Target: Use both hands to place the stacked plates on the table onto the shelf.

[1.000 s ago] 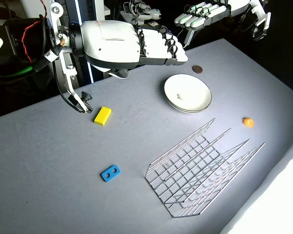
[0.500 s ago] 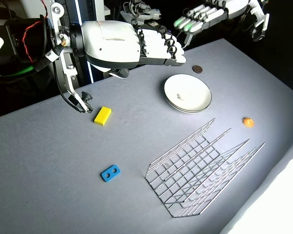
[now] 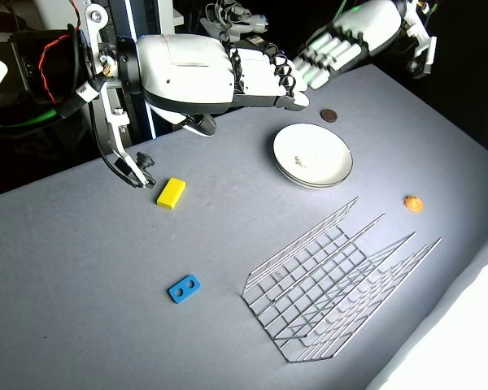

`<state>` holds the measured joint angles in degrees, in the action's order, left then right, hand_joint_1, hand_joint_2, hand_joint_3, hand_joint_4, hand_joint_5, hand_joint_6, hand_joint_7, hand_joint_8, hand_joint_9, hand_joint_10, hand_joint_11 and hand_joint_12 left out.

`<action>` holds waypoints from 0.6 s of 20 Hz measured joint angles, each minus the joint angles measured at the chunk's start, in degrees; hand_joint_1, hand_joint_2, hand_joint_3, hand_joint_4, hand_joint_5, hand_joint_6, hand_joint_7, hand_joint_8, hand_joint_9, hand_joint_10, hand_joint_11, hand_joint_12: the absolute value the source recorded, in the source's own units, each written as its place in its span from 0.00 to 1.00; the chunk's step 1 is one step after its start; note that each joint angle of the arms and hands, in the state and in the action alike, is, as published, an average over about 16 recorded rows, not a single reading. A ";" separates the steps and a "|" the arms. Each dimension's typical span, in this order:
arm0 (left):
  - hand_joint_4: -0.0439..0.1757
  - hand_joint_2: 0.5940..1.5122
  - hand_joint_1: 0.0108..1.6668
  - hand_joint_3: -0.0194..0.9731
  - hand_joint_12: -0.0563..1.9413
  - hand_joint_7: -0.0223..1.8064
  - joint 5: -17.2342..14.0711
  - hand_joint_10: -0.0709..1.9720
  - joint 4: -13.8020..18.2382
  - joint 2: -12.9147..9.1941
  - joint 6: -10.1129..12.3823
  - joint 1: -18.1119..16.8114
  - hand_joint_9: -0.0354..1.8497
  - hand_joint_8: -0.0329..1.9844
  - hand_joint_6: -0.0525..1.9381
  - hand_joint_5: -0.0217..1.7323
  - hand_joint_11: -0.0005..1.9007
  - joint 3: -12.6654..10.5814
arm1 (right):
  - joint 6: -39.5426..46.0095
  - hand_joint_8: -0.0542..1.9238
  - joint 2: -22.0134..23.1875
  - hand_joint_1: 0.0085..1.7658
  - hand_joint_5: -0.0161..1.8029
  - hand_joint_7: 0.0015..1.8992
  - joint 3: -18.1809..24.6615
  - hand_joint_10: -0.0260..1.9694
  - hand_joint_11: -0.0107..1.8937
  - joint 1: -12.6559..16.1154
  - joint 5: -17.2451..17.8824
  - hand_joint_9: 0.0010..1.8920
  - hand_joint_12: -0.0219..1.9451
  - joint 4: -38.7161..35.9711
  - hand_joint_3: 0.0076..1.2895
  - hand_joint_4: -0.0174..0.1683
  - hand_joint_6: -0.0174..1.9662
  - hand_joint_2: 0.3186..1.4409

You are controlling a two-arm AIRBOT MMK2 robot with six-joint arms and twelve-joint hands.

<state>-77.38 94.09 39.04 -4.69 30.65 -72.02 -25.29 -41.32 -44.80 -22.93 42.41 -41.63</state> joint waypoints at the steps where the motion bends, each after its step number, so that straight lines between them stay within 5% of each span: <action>1: 0.20 0.54 0.00 0.05 0.02 0.03 0.90 0.04 0.23 0.10 0.00 0.84 0.03 0.01 0.03 0.04 0.01 0.03 | 0.00 0.03 0.00 0.72 0.02 0.01 0.01 0.02 0.01 0.00 0.00 0.01 0.16 0.00 0.01 0.08 0.02 0.57; 12: 0.20 0.55 0.01 0.04 0.02 0.03 10.25 0.04 1.23 2.42 -0.19 11.60 0.03 0.01 0.03 0.05 0.01 -2.52 | 0.00 0.04 -0.14 0.73 0.02 0.01 0.05 0.02 0.01 -0.01 -0.36 0.01 0.16 0.04 0.01 0.08 0.02 0.56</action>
<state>-67.13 95.33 41.46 -4.88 42.25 -74.54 -25.29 -41.46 -44.74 -22.94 42.06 -41.59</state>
